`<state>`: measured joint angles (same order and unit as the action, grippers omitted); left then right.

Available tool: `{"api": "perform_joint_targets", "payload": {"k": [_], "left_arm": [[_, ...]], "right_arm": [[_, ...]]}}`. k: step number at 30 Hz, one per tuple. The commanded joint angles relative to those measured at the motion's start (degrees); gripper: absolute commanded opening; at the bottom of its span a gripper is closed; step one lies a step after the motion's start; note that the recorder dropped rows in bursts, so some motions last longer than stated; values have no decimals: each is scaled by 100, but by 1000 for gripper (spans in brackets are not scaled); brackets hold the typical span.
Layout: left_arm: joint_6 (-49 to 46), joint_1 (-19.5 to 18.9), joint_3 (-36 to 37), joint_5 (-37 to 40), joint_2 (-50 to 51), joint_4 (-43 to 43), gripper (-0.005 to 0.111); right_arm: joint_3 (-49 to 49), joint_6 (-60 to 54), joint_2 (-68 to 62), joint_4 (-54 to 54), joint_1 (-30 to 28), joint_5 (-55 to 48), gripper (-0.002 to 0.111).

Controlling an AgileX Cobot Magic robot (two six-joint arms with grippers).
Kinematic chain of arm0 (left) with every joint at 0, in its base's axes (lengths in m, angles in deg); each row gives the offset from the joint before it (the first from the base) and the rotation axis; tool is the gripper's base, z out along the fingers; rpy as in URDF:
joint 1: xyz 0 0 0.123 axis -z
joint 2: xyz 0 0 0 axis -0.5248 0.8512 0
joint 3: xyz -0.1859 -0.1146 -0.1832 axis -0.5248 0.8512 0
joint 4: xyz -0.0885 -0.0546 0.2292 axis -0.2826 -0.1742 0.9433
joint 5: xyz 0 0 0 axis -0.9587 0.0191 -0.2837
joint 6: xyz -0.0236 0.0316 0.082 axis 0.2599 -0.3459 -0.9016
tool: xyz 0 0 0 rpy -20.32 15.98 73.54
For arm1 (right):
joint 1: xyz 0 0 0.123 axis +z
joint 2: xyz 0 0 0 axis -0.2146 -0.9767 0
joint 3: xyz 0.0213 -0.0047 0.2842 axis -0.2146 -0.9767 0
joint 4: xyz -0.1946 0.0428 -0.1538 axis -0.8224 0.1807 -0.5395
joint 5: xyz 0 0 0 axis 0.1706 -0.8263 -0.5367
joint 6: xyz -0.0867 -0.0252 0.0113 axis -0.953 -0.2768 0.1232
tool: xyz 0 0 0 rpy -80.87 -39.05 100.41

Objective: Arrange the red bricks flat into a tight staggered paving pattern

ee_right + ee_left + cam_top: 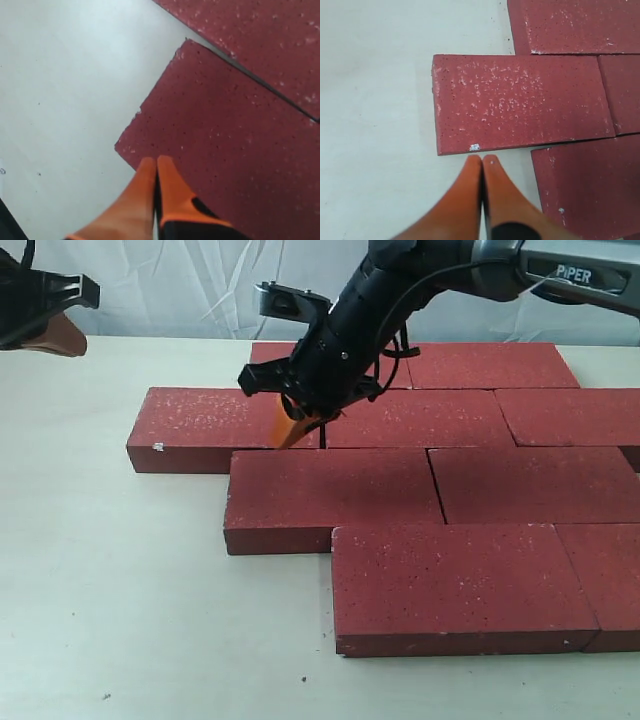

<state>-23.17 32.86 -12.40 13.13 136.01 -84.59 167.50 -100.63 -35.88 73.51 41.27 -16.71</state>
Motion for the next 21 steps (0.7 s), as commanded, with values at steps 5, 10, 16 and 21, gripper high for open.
{"api": "perform_joint_targets", "payload": {"k": [5,10,16,21], "left_arm": [[343,111,927,-723,-768,467,0],[420,111,1396,-1301,-762,654,0],[424,97,1638,-2042,-568,644,0],[424,97,1604,-2404,-91,632,0]], "right_arm": [[-582,61,581,-149,-487,46,-1],[-1055,61,962,-149,-872,290,-1],[-1634,61,1411,-149,-1327,594,-1],[-1943,61,1727,-204,-1673,658,-1]]}}
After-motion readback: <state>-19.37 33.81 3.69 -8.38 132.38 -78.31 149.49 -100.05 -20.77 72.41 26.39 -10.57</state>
